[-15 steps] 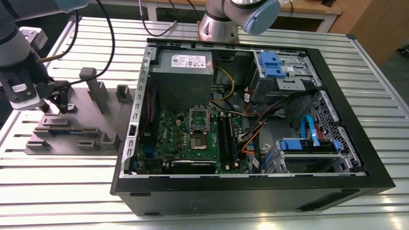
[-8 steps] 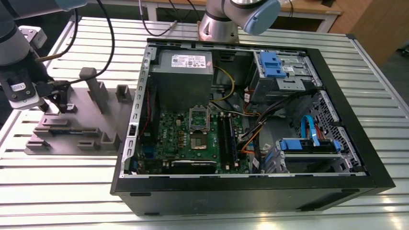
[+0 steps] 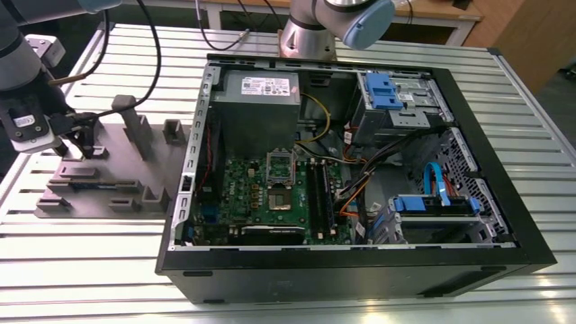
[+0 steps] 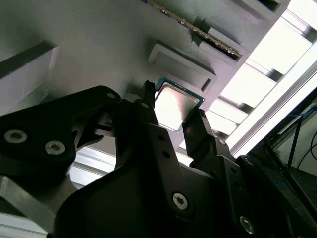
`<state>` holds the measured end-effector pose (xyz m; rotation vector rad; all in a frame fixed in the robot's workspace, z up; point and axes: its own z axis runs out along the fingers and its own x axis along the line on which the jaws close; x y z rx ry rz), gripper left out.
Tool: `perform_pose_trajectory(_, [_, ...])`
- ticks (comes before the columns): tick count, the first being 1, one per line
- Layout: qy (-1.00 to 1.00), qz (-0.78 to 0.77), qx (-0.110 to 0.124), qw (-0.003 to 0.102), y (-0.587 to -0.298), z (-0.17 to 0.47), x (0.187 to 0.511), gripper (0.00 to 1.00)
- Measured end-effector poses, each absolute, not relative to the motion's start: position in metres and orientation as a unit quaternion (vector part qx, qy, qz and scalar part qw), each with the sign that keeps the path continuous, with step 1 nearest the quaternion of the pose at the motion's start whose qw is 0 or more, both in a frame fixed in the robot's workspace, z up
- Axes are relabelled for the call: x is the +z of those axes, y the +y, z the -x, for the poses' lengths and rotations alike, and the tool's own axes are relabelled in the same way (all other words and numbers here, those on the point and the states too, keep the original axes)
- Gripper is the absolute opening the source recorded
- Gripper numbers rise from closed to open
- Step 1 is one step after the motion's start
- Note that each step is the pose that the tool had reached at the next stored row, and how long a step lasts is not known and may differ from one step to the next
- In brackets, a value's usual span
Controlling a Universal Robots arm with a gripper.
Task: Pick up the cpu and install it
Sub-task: 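Pick up the cpu and move it towards the insertion slot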
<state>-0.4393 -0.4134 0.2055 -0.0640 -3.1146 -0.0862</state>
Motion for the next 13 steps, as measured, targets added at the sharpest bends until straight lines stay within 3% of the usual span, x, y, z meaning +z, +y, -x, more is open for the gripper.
perform_pose_trajectory(13, [-0.999,0.021,-0.028,0.013,-0.4134,0.4393,0.2097,0.47])
